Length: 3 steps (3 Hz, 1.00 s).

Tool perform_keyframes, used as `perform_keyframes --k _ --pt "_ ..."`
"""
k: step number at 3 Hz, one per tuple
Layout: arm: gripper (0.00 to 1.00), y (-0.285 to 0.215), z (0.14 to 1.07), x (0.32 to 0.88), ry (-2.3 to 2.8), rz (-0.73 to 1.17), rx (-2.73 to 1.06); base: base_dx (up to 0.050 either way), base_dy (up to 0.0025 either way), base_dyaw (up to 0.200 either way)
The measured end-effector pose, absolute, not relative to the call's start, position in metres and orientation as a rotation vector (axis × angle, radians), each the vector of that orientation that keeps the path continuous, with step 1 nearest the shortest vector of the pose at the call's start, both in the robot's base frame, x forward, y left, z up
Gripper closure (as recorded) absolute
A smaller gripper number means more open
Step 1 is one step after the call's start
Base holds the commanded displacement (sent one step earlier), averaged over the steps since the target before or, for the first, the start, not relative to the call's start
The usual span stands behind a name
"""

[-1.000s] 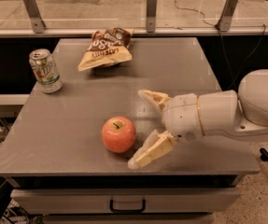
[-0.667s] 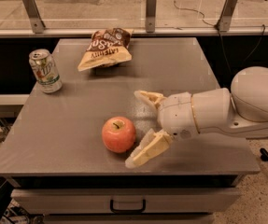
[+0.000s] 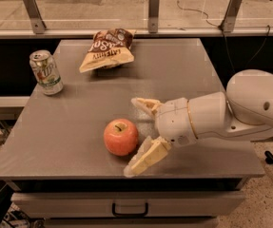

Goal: Move apple near brown chip bag

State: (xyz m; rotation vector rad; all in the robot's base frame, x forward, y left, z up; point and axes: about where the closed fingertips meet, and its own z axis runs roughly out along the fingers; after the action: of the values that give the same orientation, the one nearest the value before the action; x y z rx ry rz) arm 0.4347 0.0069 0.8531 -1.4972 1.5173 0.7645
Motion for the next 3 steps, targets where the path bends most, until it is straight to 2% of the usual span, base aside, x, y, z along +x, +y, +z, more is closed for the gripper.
perform_keyframes --k 1,3 --pt "0.16 0.0154 0.8517 0.4312 1.499 0.759 -1.539 0.0 0.0 0.0" --pt "0.64 0.019 0.8538 0.4293 1.492 0.758 -1.548 0.0 0.0 0.0"
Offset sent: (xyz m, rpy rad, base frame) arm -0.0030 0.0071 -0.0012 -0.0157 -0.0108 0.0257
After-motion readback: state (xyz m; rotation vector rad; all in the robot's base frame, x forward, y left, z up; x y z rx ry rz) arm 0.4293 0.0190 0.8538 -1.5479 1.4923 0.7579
